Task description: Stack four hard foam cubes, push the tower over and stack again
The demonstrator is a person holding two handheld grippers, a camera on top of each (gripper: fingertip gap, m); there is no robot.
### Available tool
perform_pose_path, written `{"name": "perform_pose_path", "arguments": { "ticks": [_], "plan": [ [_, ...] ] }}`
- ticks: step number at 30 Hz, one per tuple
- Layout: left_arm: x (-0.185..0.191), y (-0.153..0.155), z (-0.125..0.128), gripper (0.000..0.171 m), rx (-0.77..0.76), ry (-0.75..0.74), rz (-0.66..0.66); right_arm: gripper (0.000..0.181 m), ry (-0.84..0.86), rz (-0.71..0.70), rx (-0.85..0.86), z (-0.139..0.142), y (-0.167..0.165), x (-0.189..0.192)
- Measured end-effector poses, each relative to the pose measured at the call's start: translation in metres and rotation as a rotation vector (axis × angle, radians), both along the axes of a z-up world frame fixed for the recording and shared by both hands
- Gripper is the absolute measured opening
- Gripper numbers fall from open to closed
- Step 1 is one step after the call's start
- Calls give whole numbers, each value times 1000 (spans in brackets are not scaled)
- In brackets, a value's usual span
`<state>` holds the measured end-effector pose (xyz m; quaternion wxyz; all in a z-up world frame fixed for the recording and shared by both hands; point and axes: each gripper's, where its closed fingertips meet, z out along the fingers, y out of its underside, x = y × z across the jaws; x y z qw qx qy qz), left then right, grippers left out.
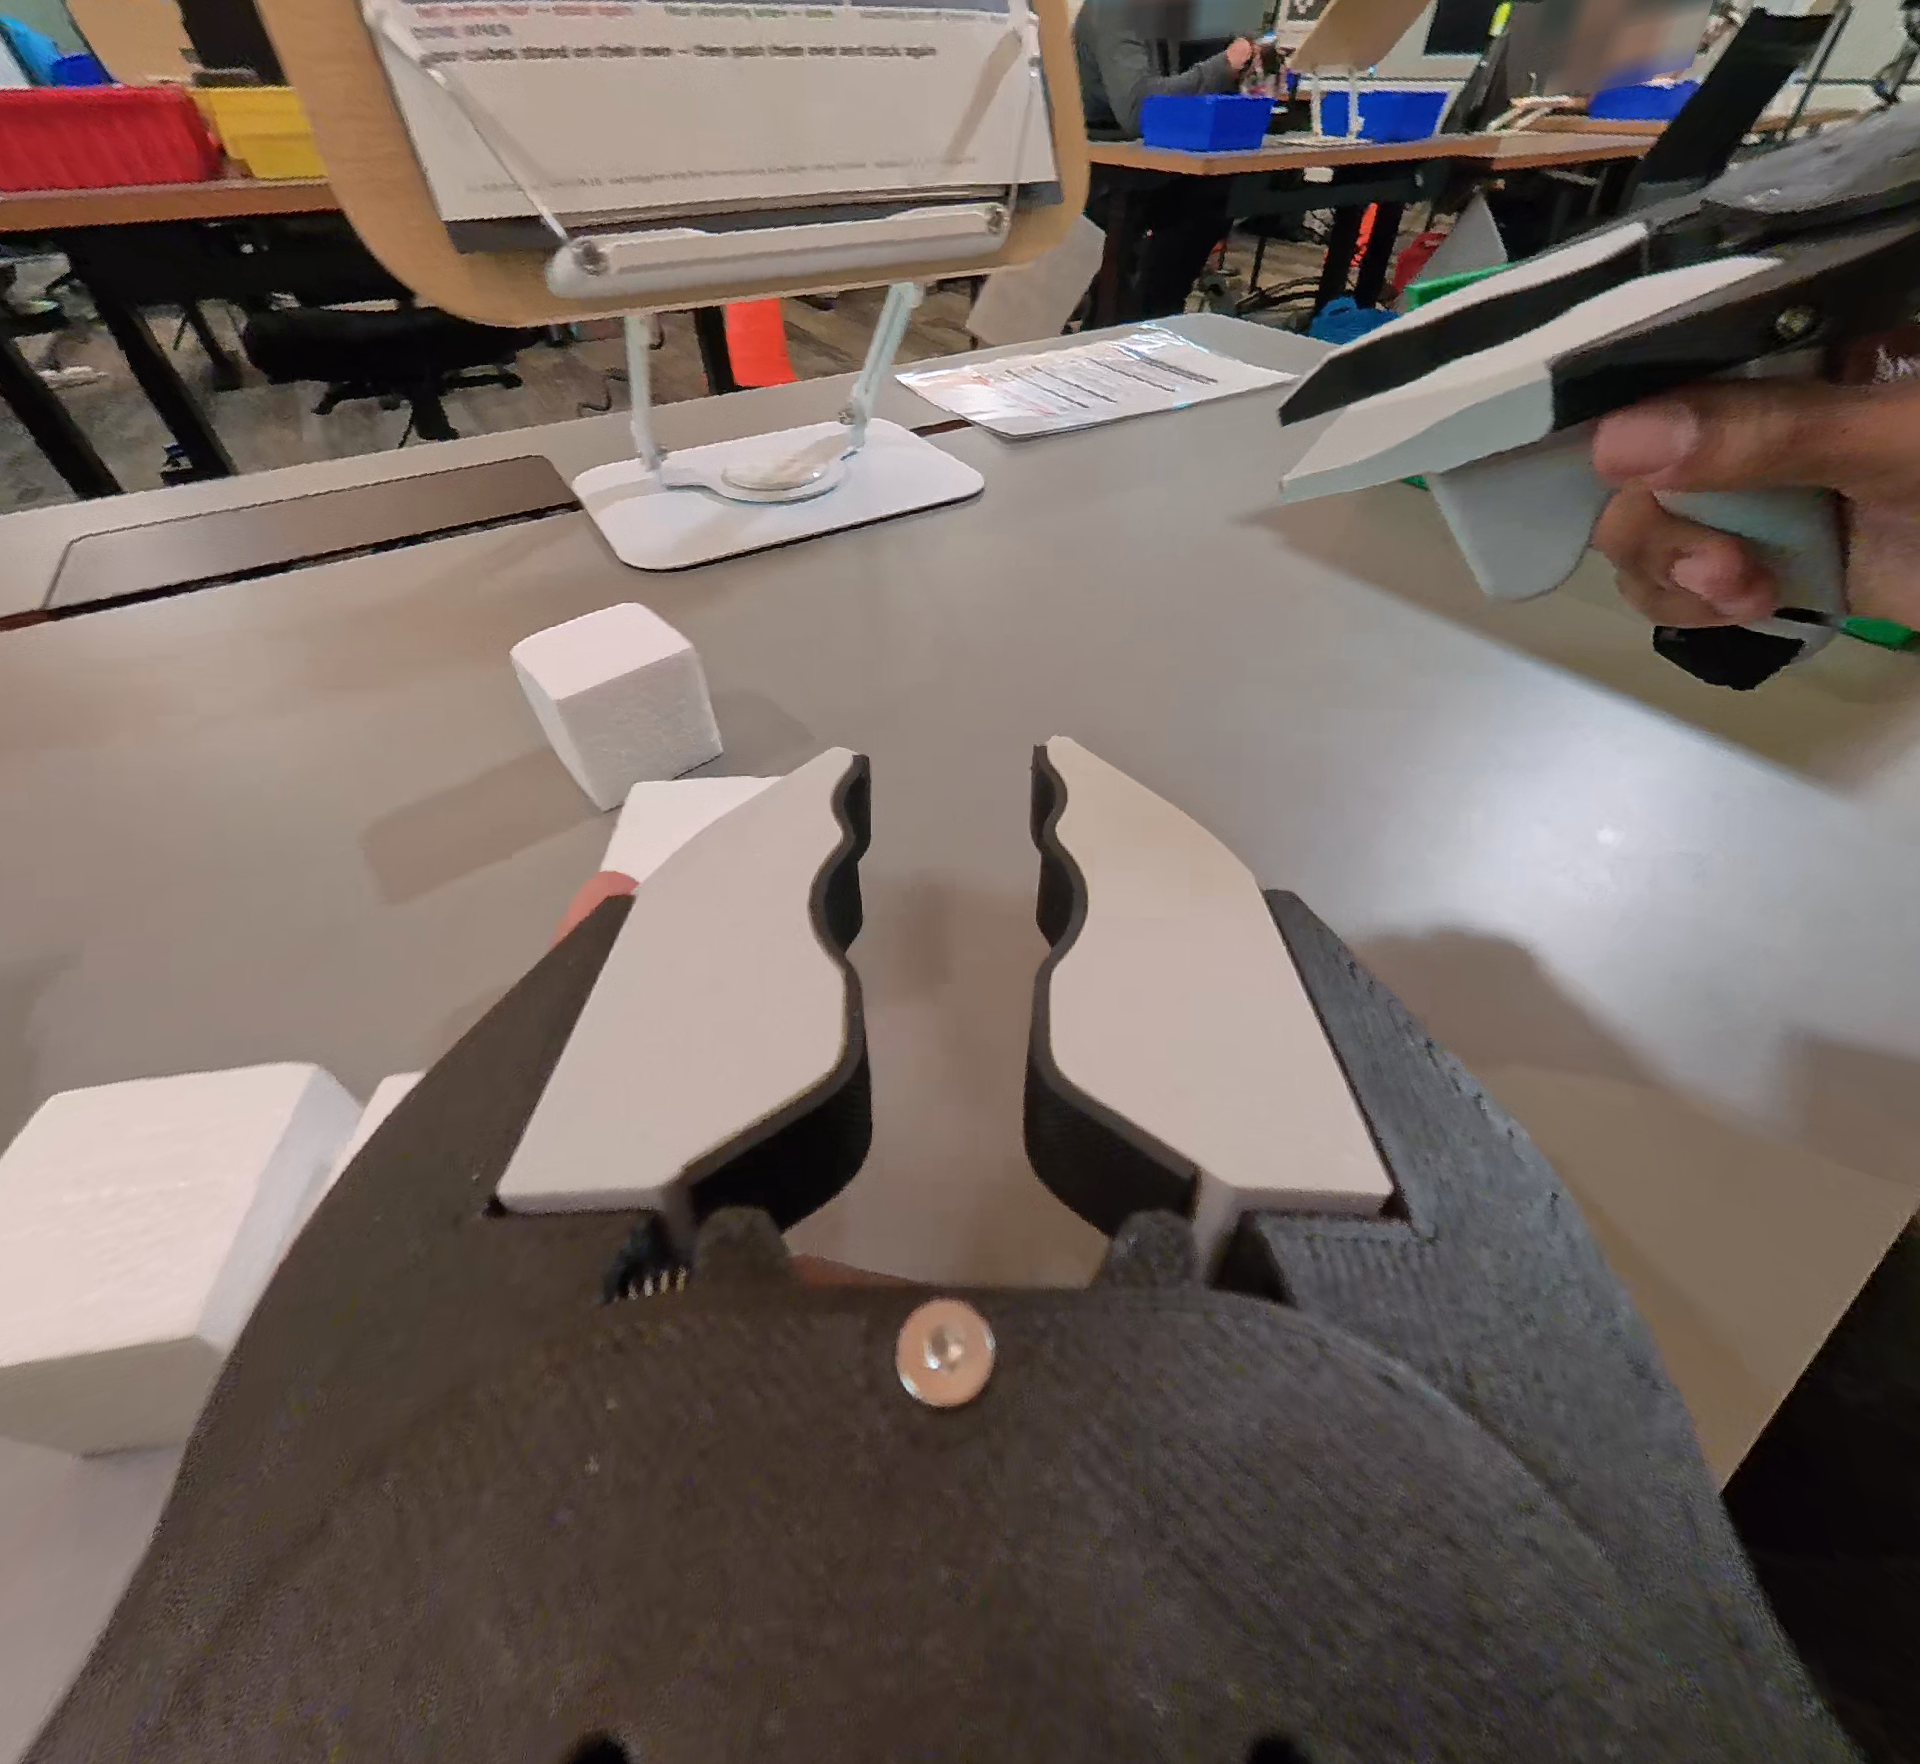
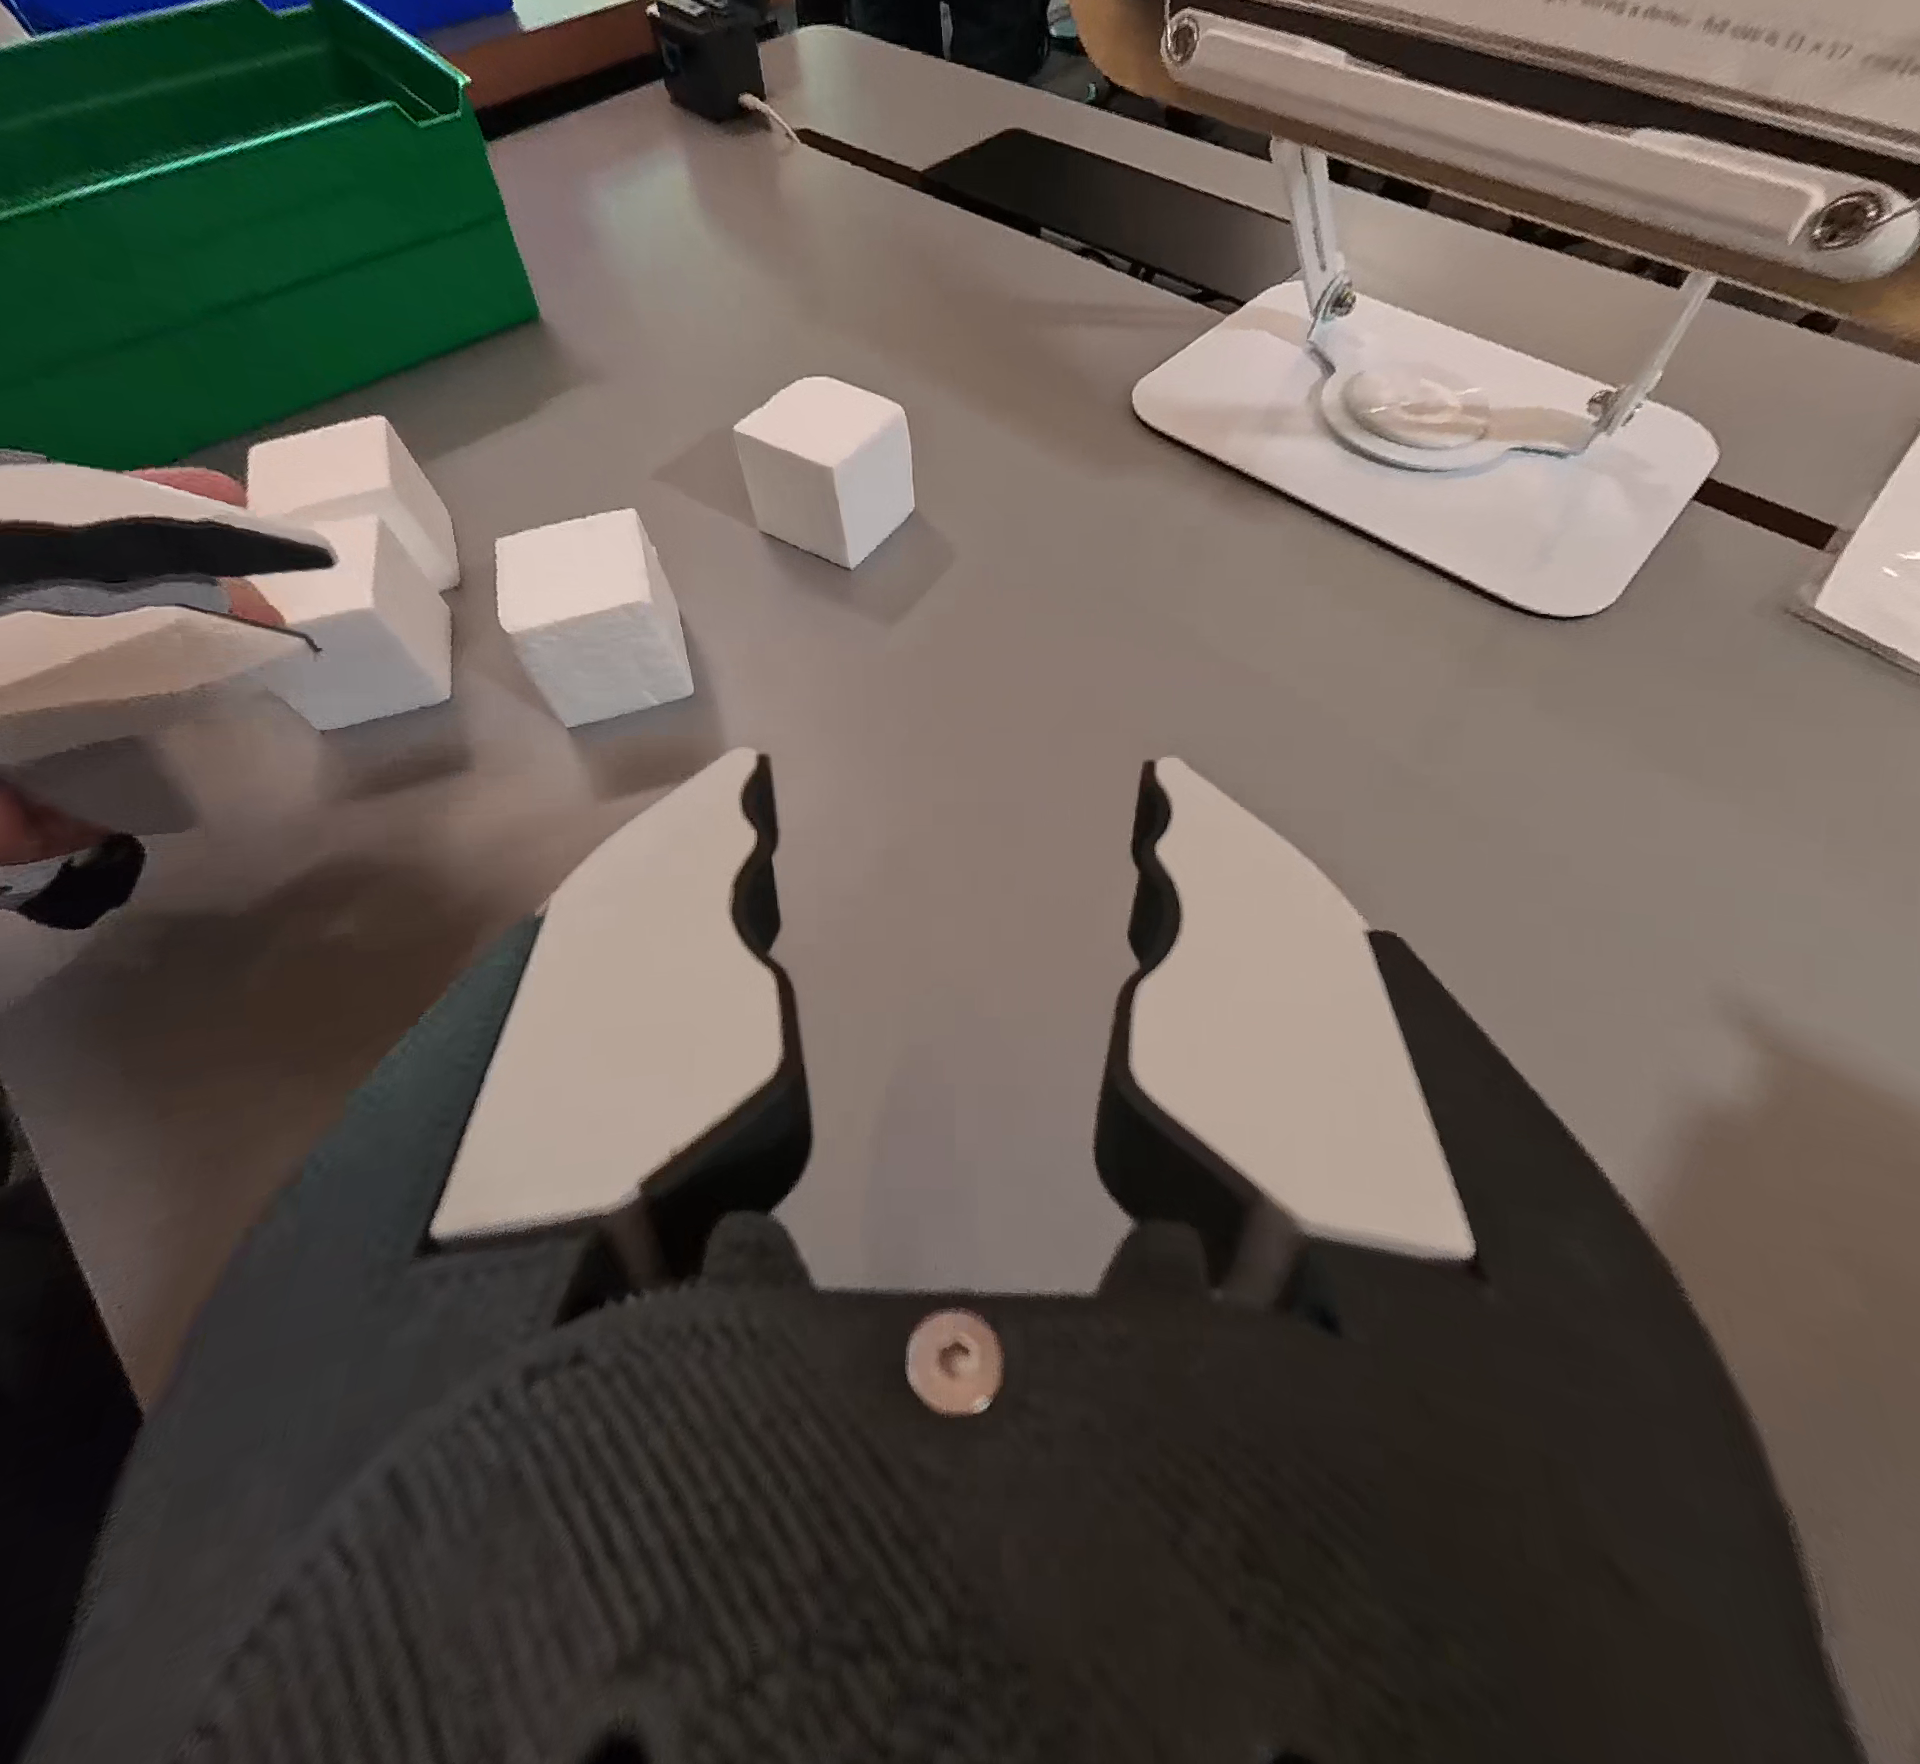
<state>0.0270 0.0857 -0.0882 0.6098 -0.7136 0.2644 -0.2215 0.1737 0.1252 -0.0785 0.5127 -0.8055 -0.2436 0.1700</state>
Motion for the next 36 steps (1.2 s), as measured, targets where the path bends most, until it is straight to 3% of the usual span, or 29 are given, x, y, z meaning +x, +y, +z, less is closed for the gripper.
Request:
{"name": "perform_pose_path", "arguments": {
  "ticks": [10, 16, 27, 36],
  "plan": [
    [-75, 0, -2, 23, -179, -112, 166, 65, 21, 51, 19, -16, 33, -16],
    [-110, -5, -15, 30, -182, -47, 244, 73, 22, 149, 151, -11, 40, -56],
    [-99, -9, -25, 31, -241, -65, 188, 79, -10, 312, 173, -25, 15, -123],
    [-101, -7, -27, 31, -317, -169, 179, 90, -123, 375, -24, -68, 27, -168]
  ]
}}
